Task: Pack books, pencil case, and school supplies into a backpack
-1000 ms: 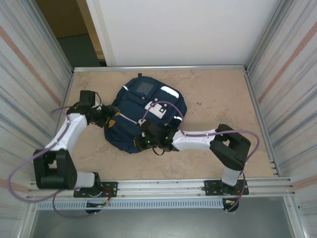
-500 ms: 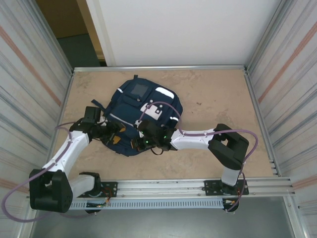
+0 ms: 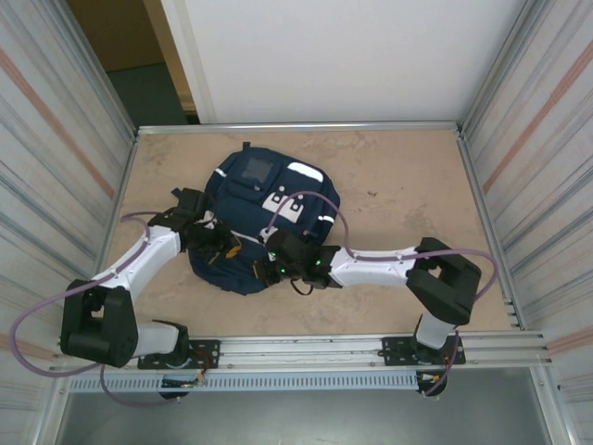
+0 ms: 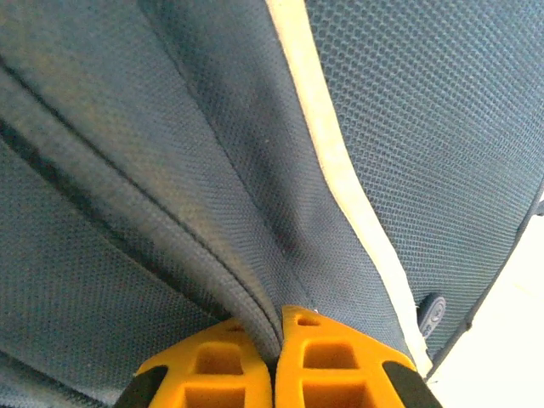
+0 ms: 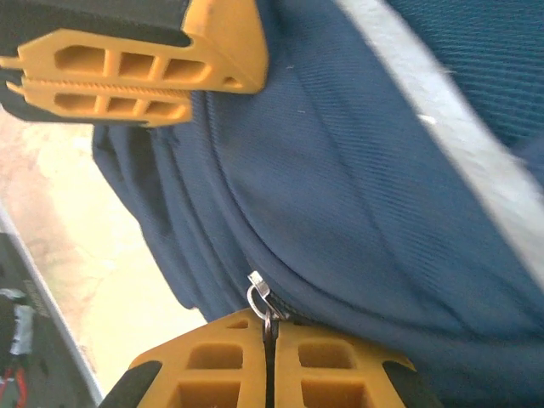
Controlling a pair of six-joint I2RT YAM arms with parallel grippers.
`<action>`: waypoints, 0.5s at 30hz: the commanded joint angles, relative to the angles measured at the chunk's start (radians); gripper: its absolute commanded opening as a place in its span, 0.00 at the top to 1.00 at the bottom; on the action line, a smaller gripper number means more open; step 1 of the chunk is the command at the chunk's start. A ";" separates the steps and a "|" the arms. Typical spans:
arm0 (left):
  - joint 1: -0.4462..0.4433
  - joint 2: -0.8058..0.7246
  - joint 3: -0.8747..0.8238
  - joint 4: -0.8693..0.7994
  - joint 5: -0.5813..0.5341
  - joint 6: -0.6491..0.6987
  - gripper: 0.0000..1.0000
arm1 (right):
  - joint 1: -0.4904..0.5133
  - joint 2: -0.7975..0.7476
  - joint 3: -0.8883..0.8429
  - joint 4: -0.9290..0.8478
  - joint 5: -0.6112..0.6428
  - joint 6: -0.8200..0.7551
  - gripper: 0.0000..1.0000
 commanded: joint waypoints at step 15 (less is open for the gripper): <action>0.107 0.388 0.501 -0.105 0.166 0.364 0.84 | -0.058 -0.124 -0.049 -0.037 -0.061 -0.052 1.00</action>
